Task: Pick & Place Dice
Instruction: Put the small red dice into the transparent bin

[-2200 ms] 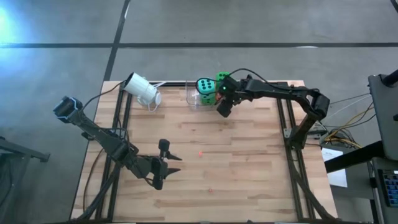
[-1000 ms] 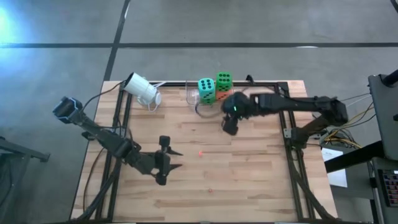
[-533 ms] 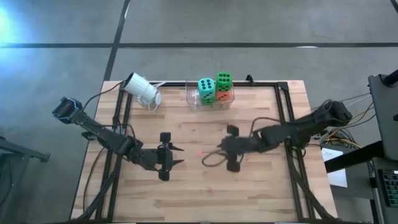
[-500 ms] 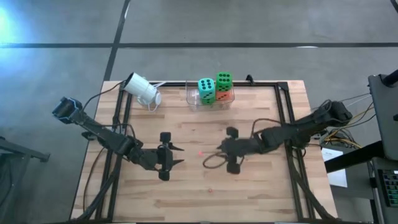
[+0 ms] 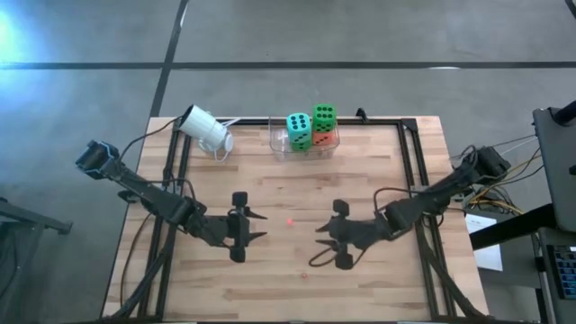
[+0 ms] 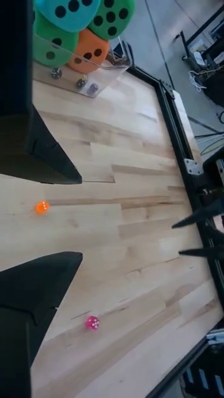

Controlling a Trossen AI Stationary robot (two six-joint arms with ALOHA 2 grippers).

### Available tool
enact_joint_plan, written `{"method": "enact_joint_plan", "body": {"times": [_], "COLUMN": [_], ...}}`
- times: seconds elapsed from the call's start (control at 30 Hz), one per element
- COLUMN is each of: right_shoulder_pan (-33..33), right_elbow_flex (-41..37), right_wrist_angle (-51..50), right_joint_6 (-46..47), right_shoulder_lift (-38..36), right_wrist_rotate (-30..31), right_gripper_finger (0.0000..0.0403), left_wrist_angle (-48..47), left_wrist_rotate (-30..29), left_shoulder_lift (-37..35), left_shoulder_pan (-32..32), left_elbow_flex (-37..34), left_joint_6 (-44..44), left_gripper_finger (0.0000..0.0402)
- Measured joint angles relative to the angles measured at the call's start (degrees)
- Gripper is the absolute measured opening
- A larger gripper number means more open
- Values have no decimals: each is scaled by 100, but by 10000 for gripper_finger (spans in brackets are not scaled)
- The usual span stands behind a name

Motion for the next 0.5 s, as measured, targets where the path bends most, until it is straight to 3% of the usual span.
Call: {"method": "enact_joint_plan", "body": {"times": [0.27, 0.5], "right_shoulder_pan": [132, 183], "right_elbow_flex": [-14, 284], "right_wrist_angle": [56, 92], "right_joint_6": [4, -30], "right_shoulder_lift": [132, 1262], "right_wrist_rotate": [175, -190], "right_gripper_finger": [126, 127], "left_wrist_angle": [73, 49], "left_wrist_rotate": [0, 2], "left_shoulder_lift": [0, -2], "left_shoulder_pan": [0, 0], "left_elbow_flex": [0, 0], "left_joint_6": [28, 33], "left_gripper_finger": [192, 191]}}
